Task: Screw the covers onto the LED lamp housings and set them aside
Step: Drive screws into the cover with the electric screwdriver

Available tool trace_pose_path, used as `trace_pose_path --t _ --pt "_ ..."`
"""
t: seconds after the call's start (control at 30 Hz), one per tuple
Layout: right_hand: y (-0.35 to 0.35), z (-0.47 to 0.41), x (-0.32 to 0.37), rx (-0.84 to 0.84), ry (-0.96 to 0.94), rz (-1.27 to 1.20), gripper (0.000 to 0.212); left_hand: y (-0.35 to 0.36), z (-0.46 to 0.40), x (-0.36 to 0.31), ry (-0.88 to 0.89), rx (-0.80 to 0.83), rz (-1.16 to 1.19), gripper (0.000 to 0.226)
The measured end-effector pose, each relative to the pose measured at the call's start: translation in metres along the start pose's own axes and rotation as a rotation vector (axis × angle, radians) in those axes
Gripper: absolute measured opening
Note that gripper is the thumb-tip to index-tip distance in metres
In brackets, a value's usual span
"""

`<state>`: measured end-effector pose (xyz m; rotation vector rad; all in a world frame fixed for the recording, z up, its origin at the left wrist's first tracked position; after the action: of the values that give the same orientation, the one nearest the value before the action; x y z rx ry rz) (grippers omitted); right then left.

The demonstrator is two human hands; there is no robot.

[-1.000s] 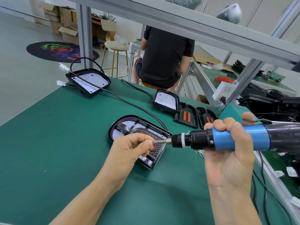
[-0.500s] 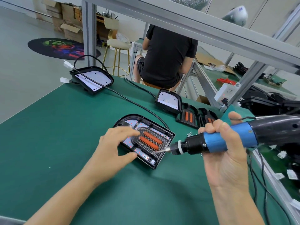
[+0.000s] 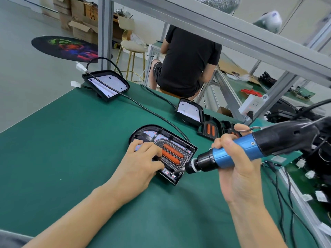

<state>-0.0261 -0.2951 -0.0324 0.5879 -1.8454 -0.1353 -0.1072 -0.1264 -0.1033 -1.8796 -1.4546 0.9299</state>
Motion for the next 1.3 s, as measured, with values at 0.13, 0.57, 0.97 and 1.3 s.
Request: trace_pose_path --t 0.13,0.57,0.97,1.3 --pt "0.001 0.000 -0.001 -0.006 0.012 0.025 0.036 0.001 0.000 0.000 0.023 -0.023 -0.033 0.025" --pt "0.026 -0.008 -0.001 0.189 0.007 0.146 0.037 0.005 0.001 -0.002 0.118 -0.119 -0.106 0.028" --pt "0.026 -0.006 -0.002 0.206 0.022 0.111 0.036 0.005 0.003 0.000 0.123 -0.151 -0.087 0.025" --pt "0.037 -0.003 -0.002 0.290 0.050 0.144 0.035 0.005 0.001 0.000 0.140 -0.130 -0.010 0.019"
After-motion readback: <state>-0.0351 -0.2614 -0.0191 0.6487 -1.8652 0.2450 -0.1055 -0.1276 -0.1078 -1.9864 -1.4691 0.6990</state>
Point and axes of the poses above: each hand's wrist, its own z-axis away from the middle knuckle, its own y-axis out of the palm, x = y × z, the point moved 4 cm from there along -z, towards the middle knuckle, and after that the axes turned 6 degrees about -x, right-handed, at the moved point
